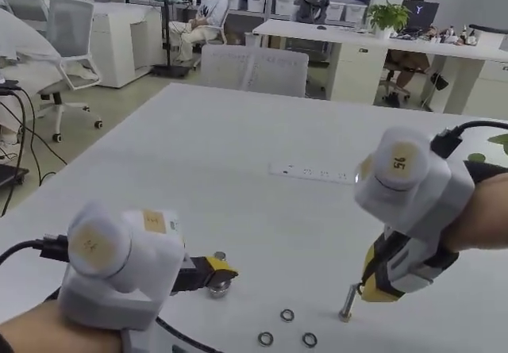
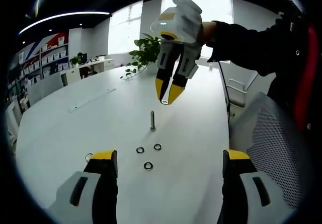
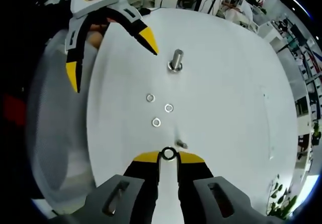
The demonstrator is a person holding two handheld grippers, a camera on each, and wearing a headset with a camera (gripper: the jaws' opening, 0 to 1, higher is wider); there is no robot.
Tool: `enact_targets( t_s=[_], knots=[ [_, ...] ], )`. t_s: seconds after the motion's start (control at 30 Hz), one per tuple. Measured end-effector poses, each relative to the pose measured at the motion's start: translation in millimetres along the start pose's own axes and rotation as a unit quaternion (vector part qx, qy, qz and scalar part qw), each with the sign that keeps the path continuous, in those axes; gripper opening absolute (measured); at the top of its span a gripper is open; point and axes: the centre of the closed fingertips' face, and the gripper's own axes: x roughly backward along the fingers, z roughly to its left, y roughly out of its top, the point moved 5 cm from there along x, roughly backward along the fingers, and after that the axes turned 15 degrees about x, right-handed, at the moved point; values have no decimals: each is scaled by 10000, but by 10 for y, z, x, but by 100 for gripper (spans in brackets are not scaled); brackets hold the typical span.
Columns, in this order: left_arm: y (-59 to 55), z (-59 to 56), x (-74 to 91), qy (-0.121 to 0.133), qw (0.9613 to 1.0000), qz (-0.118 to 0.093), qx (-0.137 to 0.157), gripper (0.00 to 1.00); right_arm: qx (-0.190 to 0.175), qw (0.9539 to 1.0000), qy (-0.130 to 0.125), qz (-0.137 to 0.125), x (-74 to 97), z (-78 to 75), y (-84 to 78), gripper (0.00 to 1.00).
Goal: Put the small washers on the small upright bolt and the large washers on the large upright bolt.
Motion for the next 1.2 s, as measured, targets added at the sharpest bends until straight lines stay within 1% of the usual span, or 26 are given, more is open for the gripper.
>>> enact_targets(
  t_s=[0.1,0.23,0.57,0.83,0.97,1.2],
  knots=[
    [7,15,-30,-23,10000,13,9,86,-29,10000,-28,-4,7,-51,-21,13],
    [-17,40,-69,-54,10000,71,26,86,-41,10000,-59,45,-15,-130,-54,13],
    [-60,64,-99,-93,9998,109,125,86,-42,10000,-6,46,-121,-216,-78,13],
    [-83,76,-116,-107,9997,144,179,86,-55,10000,49,53,-198,-249,-110,13],
    [-107,67,-120,-112,9996,182,195,86,-56,9999,89,50,-220,-237,-105,13],
    [-120,67,-114,-108,9995,170,225,85,-40,9999,128,59,-265,-231,-97,13]
  ],
)
